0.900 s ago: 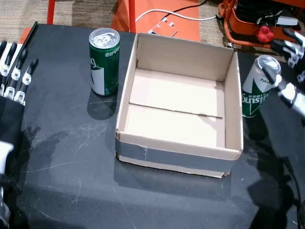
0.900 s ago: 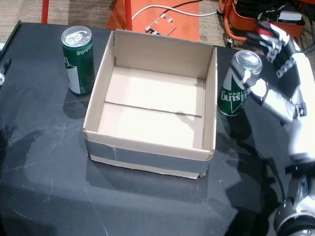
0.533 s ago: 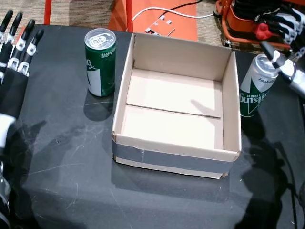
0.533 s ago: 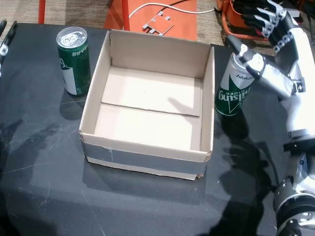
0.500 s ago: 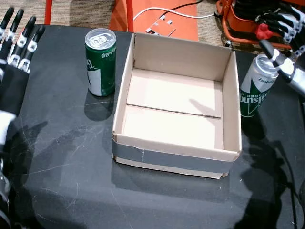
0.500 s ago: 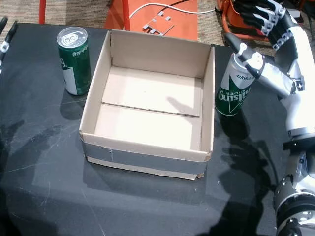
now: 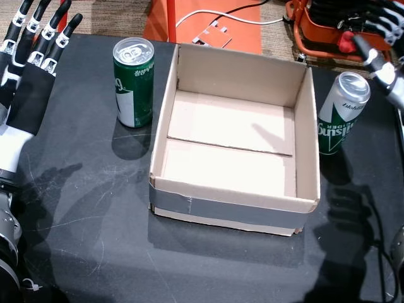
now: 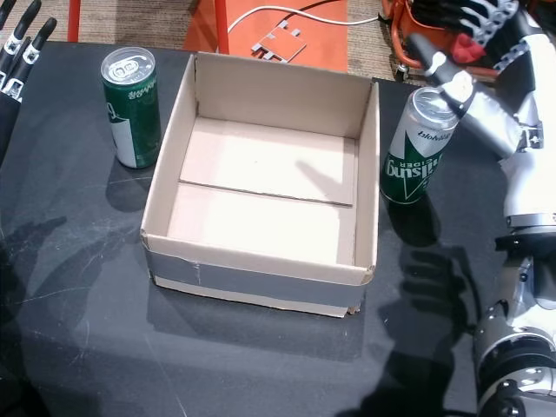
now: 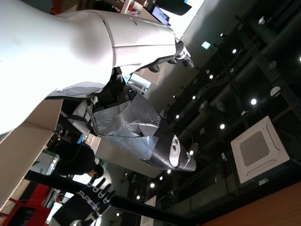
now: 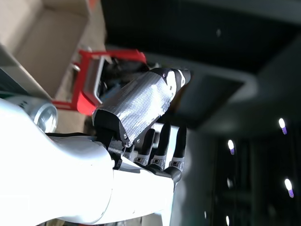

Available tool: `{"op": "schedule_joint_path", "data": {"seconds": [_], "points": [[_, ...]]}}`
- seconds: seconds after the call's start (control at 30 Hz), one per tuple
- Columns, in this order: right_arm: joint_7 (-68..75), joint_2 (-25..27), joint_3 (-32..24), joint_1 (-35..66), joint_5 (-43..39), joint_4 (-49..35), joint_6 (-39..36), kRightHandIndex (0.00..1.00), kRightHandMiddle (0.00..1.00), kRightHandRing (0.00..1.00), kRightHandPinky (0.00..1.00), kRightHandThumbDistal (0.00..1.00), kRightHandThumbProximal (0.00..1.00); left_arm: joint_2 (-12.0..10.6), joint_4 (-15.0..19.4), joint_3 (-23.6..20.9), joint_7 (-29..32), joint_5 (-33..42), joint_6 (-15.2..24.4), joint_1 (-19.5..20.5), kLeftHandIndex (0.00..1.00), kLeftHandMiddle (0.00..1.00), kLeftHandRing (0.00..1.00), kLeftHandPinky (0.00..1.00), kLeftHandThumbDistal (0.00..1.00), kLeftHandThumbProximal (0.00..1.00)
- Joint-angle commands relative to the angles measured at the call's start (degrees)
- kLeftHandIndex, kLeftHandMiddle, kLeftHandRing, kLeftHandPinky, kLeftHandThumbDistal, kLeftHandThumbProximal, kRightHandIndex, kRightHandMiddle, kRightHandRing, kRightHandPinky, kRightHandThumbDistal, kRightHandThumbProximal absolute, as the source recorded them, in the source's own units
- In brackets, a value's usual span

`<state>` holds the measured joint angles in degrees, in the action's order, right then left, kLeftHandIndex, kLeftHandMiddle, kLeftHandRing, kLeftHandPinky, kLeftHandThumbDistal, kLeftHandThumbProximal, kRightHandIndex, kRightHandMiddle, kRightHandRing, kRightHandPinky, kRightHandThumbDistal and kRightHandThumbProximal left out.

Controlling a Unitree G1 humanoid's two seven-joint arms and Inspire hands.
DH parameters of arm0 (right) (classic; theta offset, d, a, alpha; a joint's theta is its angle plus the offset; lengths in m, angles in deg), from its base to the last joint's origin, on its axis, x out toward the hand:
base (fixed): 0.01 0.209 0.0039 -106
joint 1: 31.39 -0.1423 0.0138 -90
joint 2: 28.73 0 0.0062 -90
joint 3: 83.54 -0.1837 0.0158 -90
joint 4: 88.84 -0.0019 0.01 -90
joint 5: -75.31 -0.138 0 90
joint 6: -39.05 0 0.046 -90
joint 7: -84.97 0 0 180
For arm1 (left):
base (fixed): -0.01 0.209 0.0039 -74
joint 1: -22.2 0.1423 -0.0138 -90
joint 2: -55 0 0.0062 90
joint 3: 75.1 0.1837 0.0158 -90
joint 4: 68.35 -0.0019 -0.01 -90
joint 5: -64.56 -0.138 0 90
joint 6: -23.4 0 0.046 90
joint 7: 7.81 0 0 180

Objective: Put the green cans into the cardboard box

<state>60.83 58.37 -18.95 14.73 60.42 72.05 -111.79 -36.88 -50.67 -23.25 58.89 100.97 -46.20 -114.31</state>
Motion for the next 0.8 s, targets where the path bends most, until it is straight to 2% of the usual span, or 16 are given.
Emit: {"op": "schedule_joint_path", "data": {"seconds": [0.0,0.03,0.13,0.2,0.27,0.4,0.47,0.77], "points": [[3.1,1.3,0.4,-0.9,1.3,0.8,0.8,0.72,0.76,0.73,0.68,1.00,0.63,0.4,-0.4,0.3,0.8,-0.8,-0.5,0.8,0.96,0.96,1.00,0.97,0.94,0.21],[4.5,1.7,0.9,-1.1,2.3,1.0,1.3,0.75,0.79,0.76,0.70,1.00,0.63,0.4,-0.4,0.1,1.3,-0.6,-0.6,0.7,0.96,0.96,1.00,0.98,0.93,0.21],[9.7,3.4,3.4,-1.2,6.6,1.5,4.4,0.86,0.93,0.89,0.86,1.00,0.65,0.4,-0.6,0.0,0.9,-0.7,-0.6,0.8,0.93,0.94,1.00,0.98,0.98,0.21],[12.1,4.1,4.9,-1.3,8.7,1.7,6.3,0.90,0.98,0.94,0.93,1.00,0.64,0.5,-0.7,-0.2,1.3,-0.6,-0.9,0.8,0.92,0.94,1.00,0.98,0.95,0.22],[13.2,4.4,5.9,-1.3,9.9,1.9,8.1,0.94,1.00,0.98,0.97,1.00,0.63,0.5,-0.7,-0.2,1.9,-0.6,-0.7,0.9,0.90,0.94,1.00,0.99,0.96,0.22],[16.5,5.1,8.1,-1.5,12.7,2.7,12.2,0.96,1.00,1.00,1.00,1.00,0.65,0.7,-0.7,-0.2,2.1,-0.7,-0.7,1.0,0.91,0.93,1.00,1.00,0.94,0.23],[16.7,5.3,8.5,-1.6,13.4,3.3,14.8,0.97,1.00,1.00,1.00,1.00,0.62,0.7,-0.6,-0.1,2.0,-0.9,-0.3,1.1,0.92,0.95,1.00,1.00,0.94,0.24],[17.3,6.2,11.1,-0.8,16.2,5.4,27.2,0.98,1.00,1.00,1.00,1.00,0.66,0.7,-0.8,-0.3,2.0,-0.8,0.5,1.0,0.93,0.96,1.00,1.00,0.92,0.27]]}}
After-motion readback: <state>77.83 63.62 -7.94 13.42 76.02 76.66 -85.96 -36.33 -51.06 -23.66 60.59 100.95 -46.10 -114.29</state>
